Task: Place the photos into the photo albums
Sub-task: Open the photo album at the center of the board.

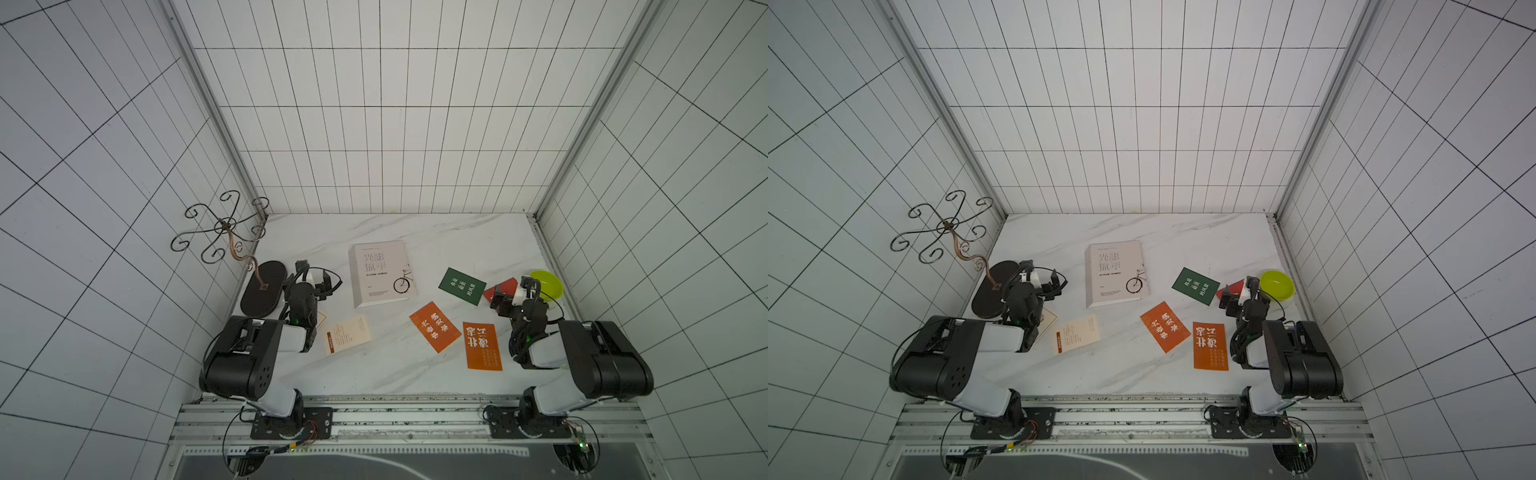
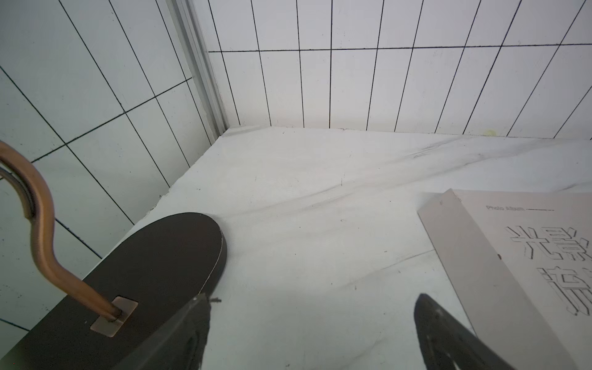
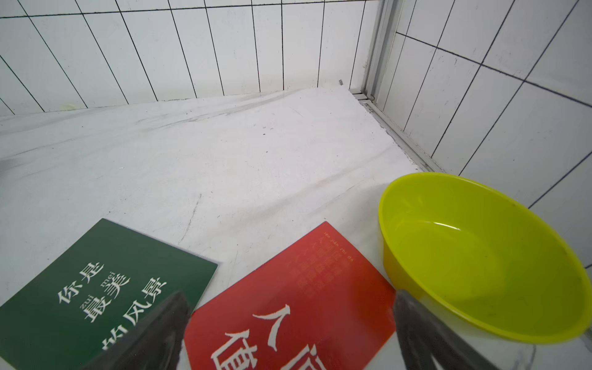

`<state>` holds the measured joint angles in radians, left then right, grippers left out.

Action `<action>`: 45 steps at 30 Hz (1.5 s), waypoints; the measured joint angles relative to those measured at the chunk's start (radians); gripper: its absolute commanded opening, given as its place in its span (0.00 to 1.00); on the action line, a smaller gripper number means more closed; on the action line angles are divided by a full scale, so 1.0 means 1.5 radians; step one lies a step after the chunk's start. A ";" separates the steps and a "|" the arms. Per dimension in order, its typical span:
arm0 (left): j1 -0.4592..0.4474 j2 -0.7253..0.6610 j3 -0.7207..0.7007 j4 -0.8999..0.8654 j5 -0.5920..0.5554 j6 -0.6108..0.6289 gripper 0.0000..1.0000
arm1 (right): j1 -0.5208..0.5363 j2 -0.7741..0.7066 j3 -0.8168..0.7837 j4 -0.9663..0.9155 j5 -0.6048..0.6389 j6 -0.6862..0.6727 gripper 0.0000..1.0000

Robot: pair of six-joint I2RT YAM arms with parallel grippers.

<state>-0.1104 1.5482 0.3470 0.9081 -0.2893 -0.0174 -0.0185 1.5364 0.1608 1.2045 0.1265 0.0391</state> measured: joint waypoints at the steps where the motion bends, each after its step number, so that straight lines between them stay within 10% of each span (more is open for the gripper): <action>1: 0.000 0.000 0.001 0.001 -0.001 0.000 0.97 | -0.001 0.000 0.001 0.001 0.001 0.000 0.99; 45: -0.009 -0.017 0.011 -0.017 -0.040 0.007 0.90 | -0.010 -0.036 0.030 -0.039 0.014 0.005 0.92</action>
<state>-0.1234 1.5227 0.3630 0.8822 -0.3492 -0.0071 -0.0341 1.4822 0.2058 1.1465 0.1474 0.0460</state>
